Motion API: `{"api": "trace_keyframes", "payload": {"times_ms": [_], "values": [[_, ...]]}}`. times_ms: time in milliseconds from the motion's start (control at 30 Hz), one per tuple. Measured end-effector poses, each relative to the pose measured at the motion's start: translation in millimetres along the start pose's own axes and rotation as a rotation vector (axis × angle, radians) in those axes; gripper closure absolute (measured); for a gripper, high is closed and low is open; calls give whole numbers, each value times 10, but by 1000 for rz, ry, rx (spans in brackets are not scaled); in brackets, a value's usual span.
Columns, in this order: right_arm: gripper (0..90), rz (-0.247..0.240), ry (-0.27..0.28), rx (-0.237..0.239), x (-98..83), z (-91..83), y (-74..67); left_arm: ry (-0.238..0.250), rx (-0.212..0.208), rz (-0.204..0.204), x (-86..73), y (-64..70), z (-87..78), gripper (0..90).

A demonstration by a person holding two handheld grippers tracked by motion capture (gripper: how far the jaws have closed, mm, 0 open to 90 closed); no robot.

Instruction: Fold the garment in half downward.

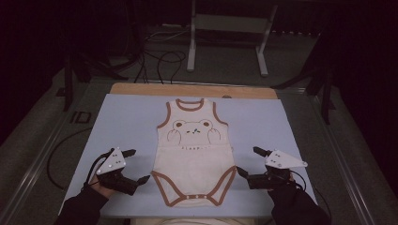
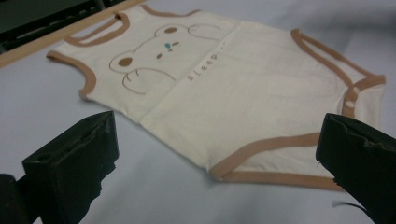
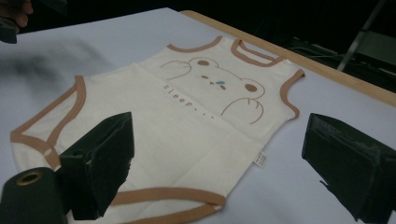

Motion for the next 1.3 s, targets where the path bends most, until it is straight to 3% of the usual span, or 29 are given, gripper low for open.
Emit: {"api": "trace_keyframes", "payload": {"times_ms": [233,333,467,767,1067,1300], "values": [[92,-36,5,-37,156,18,76,20,21,12,194,-91,-82,0],[92,-43,14,-41,234,36,105,27,7,-7,257,-118,-97,0],[92,-54,9,-44,332,84,144,13,19,17,323,-134,-99,0],[92,-72,-12,-36,545,232,247,21,9,16,457,-196,-66,0],[93,-60,-18,-38,602,391,324,3,5,11,510,-290,59,0],[92,-42,-50,-3,537,564,327,-19,2,4,514,-335,175,0]]}}
Point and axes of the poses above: each handheld gripper's, and its own axes: z roughly forward along the jaws, x roughly out of its top, y roughly to its right, the point moved 6 cm from there along z, roughly forward along the jaws, and after that the axes turned 5 degrees about -z, right-handed, at the moved point
